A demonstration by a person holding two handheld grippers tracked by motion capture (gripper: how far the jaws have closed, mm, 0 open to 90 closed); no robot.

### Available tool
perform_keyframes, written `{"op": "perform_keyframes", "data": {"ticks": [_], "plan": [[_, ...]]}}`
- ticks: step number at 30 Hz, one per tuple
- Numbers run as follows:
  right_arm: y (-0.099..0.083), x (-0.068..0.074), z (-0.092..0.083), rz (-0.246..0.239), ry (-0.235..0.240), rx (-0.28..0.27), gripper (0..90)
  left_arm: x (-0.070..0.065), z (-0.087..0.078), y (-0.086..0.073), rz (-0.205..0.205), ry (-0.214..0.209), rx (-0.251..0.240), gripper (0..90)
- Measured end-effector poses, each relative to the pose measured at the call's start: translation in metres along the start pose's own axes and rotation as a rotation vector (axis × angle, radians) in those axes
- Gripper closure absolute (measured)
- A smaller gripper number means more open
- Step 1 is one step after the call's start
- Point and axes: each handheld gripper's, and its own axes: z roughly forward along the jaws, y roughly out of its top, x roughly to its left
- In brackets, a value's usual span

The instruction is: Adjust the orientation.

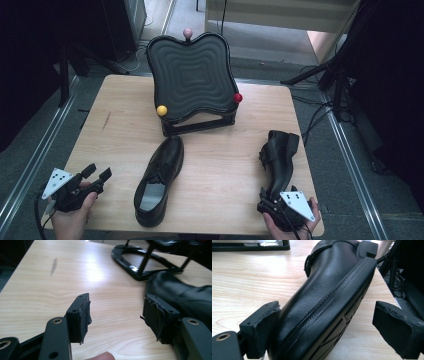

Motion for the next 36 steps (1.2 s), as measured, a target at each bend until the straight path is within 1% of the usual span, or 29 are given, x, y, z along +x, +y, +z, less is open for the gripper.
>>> {"op": "perform_keyframes", "data": {"ticks": [3, 7, 9, 11, 12, 13, 14, 15, 16, 17, 18, 19, 20, 21, 24, 27, 28, 30, 31, 32, 33, 35, 36], "plan": [[0.0, -0.002, 0.0, 0.009, 0.007, -0.002, 12.6, 0.01, 0.004, -0.005, -0.016, 0.029, 0.01, 37.2], [-0.002, 0.003, 0.003, -0.012, 0.007, -0.001, 18.4, 0.018, 0.006, -0.008, -0.021, 0.065, 0.009, 34.8], [-0.001, 0.007, 0.005, -0.016, -0.014, -0.005, 18.7, 0.019, 0.007, -0.01, -0.025, 0.079, 0.01, 33.6], [0.0, 0.009, 0.01, -0.013, -0.041, 0.009, 17.3, 0.02, 0.01, -0.013, -0.023, 0.081, 0.02, 33.1], [0.001, 0.01, 0.013, -0.014, -0.063, 0.031, 15.7, 0.019, 0.011, -0.014, -0.021, 0.08, 0.03, 32.9], [0.001, 0.012, 0.017, -0.015, -0.088, 0.055, 16.0, 0.019, 0.012, -0.015, -0.02, 0.085, 0.029, 32.9], [0.0, 0.013, 0.02, -0.017, -0.102, 0.074, 17.4, 0.018, 0.012, -0.015, -0.019, 0.087, 0.027, 32.9], [-0.001, 0.014, 0.021, -0.022, -0.11, 0.088, 22.3, 0.018, 0.011, -0.015, -0.023, 0.087, 0.023, 33.2], [-0.002, 0.014, 0.021, -0.019, -0.129, 0.082, 26.5, 0.019, 0.011, -0.015, -0.027, 0.085, 0.023, 33.5], [-0.002, 0.012, 0.02, -0.014, -0.152, 0.071, 28.9, 0.02, 0.011, -0.015, -0.032, 0.086, 0.02, 33.5], [-0.001, 0.008, 0.019, 0.009, -0.151, 0.07, 31.5, 0.021, 0.011, -0.015, -0.041, 0.087, 0.017, 33.8], [0.0, 0.001, 0.018, 0.043, -0.151, 0.065, 36.0, 0.022, 0.01, -0.015, -0.049, 0.084, 0.015, 34.0], [0.0, -0.009, 0.015, 0.085, -0.15, 0.048, 39.0, 0.022, 0.01, -0.015, -0.055, 0.084, 0.014, 34.4], [0.001, -0.015, 0.014, 0.101, -0.138, 0.039, 40.5, 0.023, 0.01, -0.015, -0.058, 0.084, 0.012, 34.8], [0.003, -0.033, 0.01, 0.105, -0.097, 0.025, 42.6, 0.022, 0.011, -0.015, -0.055, 0.086, 0.015, 35.4], [0.002, -0.039, 0.008, 0.131, -0.041, 0.009, 43.6, 0.021, 0.012, -0.015, -0.044, 0.087, 0.018, 36.1], [0.001, -0.039, 0.007, 0.14, -0.017, 0.005, 43.9, 0.02, 0.012, -0.015, -0.041, 0.087, 0.019, 36.2], [0.001, -0.034, 0.007, 0.134, 0.043, -0.005, 44.5, 0.02, 0.012, -0.015, -0.041, 0.086, 0.018, 36.4], [0.001, -0.029, 0.006, 0.126, 0.075, -0.011, 45.1, 0.02, 0.012, -0.015, -0.042, 0.086, 0.018, 36.4], [0.001, -0.024, 0.005, 0.11, 0.093, -0.026, 46.0, 0.02, 0.012, -0.015, -0.043, 0.086, 0.019, 36.5], [0.001, -0.018, 0.003, 0.106, 0.12, -0.035, 46.1, 0.02, 0.012, -0.015, -0.042, 0.085, 0.018, 36.6], [0.001, -0.01, 0.001, 0.105, 0.195, -0.047, 46.6, 0.02, 0.012, -0.015, -0.042, 0.083, 0.018, 36.7], [0.001, -0.007, 0.0, 0.121, 0.241, -0.043, 46.7, 0.02, 0.012, -0.015, -0.04, 0.083, 0.017, 36.8]]}}
